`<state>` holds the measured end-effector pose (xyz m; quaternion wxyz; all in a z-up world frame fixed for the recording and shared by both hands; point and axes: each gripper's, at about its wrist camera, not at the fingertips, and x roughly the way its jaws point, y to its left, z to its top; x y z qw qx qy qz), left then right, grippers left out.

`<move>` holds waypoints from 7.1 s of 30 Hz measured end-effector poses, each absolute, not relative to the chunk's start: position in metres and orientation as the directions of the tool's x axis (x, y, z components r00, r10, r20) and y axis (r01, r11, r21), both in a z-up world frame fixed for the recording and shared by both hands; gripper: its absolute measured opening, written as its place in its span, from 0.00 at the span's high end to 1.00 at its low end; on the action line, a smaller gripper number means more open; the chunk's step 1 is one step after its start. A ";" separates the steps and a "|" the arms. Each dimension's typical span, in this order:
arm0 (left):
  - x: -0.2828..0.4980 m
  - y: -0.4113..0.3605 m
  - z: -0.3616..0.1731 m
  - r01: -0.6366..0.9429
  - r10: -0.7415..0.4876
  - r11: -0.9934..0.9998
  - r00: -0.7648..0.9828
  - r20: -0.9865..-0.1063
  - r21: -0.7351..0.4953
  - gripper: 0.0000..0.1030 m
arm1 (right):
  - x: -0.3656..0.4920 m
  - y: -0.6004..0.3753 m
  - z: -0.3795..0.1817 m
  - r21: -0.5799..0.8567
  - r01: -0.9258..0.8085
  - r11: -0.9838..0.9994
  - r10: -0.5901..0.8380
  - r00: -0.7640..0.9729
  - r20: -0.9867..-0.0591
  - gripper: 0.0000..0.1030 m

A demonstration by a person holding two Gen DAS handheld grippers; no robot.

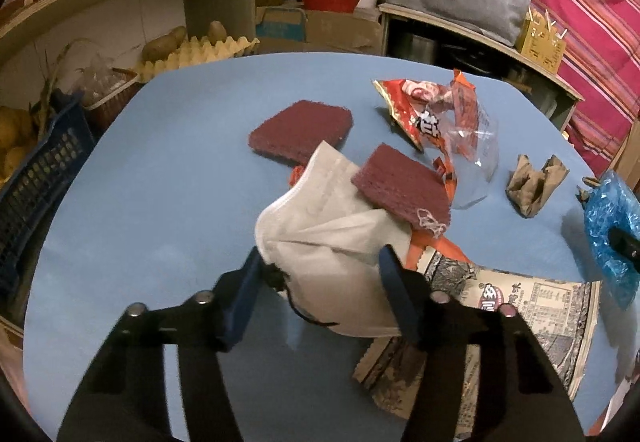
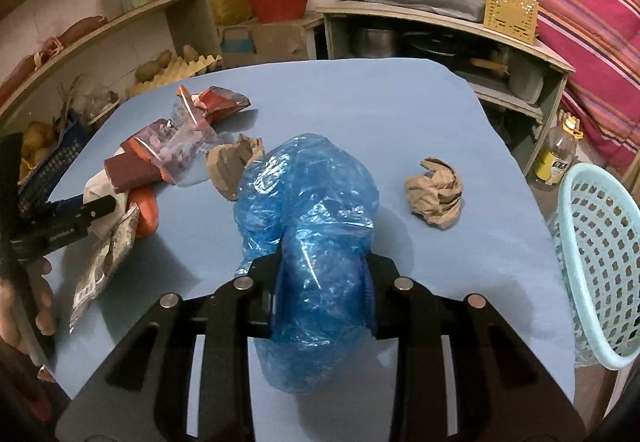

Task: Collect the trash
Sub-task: 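Grasp the blue plastic bag with the right tool while the left tool grasps the white cloth pouch, then carry the blue bag with the right tool while the left tool carries the white pouch to the basket, then open the right tool to drop the blue bag while the left tool drops the white pouch into the basket, then move both open tools back over the table toward the remaining trash, then grasp the crumpled brown paper with the right tool while the left tool grasps a red sponge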

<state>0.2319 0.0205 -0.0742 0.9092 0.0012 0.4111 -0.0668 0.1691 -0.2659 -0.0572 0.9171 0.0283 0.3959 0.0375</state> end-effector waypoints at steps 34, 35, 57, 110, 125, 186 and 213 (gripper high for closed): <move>0.197 0.040 -0.019 0.046 -0.018 0.999 0.769 -0.639 0.027 0.79 | 0.156 -0.279 -0.034 0.082 -0.053 0.995 0.094 0.744 -0.662 0.70; 0.194 0.038 -0.014 0.044 -0.016 0.999 0.778 -0.627 0.029 0.79 | 0.155 -0.281 -0.031 0.086 -0.053 0.995 0.097 0.750 -0.654 0.70; 0.166 -0.136 0.049 0.232 -0.184 0.972 0.837 -0.516 0.029 0.79 | 0.102 -0.440 0.036 0.080 0.139 0.987 -0.077 0.848 -0.524 0.70; 0.173 -0.428 -0.010 0.584 -0.494 0.810 0.639 -0.590 -0.045 0.78 | 0.053 -0.602 -0.019 0.091 0.445 0.891 -0.318 0.754 -0.575 0.08; 0.175 -0.469 -0.042 0.631 -0.501 0.774 0.572 -0.649 -0.041 0.63 | 0.037 -0.613 -0.012 0.098 0.487 0.868 -0.366 0.760 -0.537 0.06; 0.260 -0.019 -0.066 0.186 -0.119 0.982 0.673 -0.730 0.011 0.04 | 0.236 -0.326 -0.089 -0.003 0.151 0.988 -0.095 0.607 -0.789 0.48; 0.265 -0.018 -0.065 0.226 -0.133 0.973 0.689 -0.713 0.038 0.36 | 0.227 -0.314 -0.074 -0.012 0.054 0.998 -0.045 0.670 -0.741 0.59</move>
